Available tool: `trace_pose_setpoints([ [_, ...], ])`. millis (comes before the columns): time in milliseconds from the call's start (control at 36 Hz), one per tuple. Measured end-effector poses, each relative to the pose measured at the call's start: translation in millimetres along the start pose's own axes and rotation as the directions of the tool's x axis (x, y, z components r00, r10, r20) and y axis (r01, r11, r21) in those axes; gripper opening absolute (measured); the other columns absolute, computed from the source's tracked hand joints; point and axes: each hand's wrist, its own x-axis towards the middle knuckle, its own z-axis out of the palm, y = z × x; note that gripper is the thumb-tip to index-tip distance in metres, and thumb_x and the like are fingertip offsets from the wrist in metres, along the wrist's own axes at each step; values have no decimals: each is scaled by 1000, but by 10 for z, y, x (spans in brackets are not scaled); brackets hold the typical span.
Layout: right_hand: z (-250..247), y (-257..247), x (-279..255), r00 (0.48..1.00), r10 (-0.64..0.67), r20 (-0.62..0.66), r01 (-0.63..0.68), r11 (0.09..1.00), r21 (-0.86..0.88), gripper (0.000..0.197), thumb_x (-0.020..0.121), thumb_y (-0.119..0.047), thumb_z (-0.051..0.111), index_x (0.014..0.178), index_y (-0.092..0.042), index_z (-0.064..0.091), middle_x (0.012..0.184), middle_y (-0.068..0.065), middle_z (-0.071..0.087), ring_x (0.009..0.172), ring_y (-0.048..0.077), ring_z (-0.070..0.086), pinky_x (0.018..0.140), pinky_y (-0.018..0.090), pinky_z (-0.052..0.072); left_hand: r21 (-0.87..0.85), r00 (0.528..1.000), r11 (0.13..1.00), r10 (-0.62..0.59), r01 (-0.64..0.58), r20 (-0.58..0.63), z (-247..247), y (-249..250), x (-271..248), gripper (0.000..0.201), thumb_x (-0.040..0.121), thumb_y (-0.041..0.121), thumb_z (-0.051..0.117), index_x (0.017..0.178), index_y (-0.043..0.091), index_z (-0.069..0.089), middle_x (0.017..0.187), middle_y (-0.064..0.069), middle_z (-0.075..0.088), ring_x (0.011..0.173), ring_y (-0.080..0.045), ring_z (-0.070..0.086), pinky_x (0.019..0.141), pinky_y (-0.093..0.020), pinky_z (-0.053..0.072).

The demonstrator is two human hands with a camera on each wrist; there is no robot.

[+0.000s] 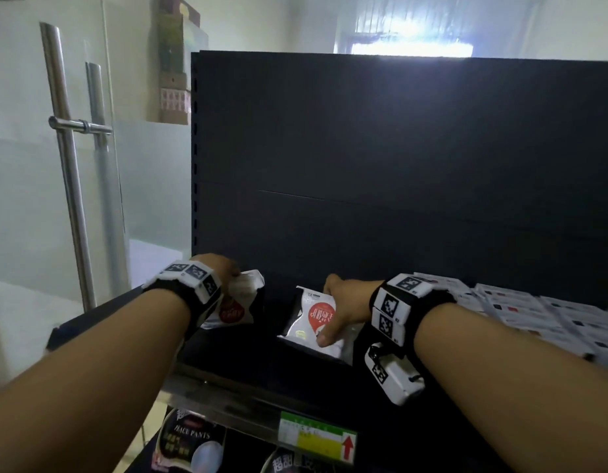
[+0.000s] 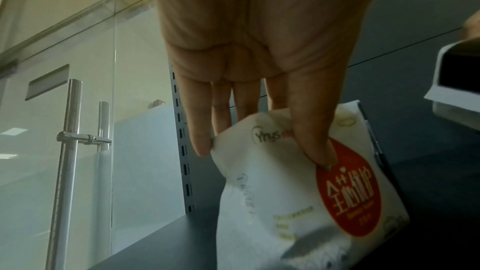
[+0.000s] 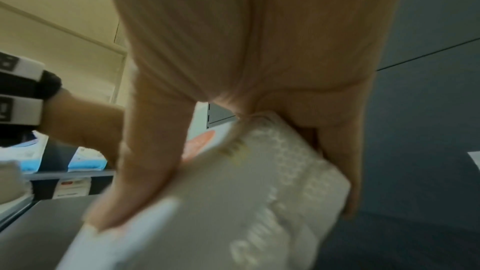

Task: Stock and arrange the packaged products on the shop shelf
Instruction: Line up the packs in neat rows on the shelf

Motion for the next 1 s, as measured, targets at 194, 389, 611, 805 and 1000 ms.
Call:
trace_pose_setpoints([
  [194, 38, 47, -218, 990, -47, -132, 47, 999, -4, 96, 60, -44, 87, 134, -21, 32, 126, 2, 52, 108, 22, 56, 93, 40, 51, 29, 997, 998, -55, 56, -45, -46, 94, -134, 81, 46, 67, 76, 113, 27, 52, 113, 1, 60, 103, -24, 60, 73, -29, 46],
  [389, -649, 644, -1002, 912, 85, -401, -36, 991, 127, 56, 70, -55, 76, 108, -15, 65, 103, 1, 67, 86, 16, 63, 70, 26, 51, 85, 997, 995, -56, 61, -56, -295, 464, -205, 83, 21, 71, 70, 90, 29, 55, 94, 2, 63, 83, -21, 65, 72, -33, 57],
  [611, -1007, 1705, -1868, 642, 410, -648, -92, 880, 466, 52, 74, -49, 76, 104, -8, 69, 99, 7, 68, 72, 14, 61, 55, 23, 44, -197, 971, 953, 212, -230, -106, -876, 1533, -540, 53, 61, 50, 81, 98, 23, 56, 87, 6, 58, 83, -16, 57, 71, -28, 45],
  [805, -843, 2373, -2287, 533, 560, -635, -103, 788, 608, 60, 80, -48, 70, 118, -2, 61, 114, 12, 64, 95, 25, 62, 67, 29, 45, -318, 849, 791, 516, -522, -113, -888, 2797, -842, 58, 65, 42, 82, 111, 25, 51, 103, 6, 57, 93, -15, 55, 75, -26, 45],
  [1000, -809, 2863, -2625, 577, 542, -611, -73, 779, 622, 49, 85, -47, 65, 107, -3, 65, 105, 11, 67, 91, 25, 63, 78, 33, 48, -352, 781, 719, 622, -600, -61, -788, 3841, -977, 65, 66, 37, 83, 122, 23, 52, 99, 14, 52, 82, -3, 50, 61, -16, 39],
])
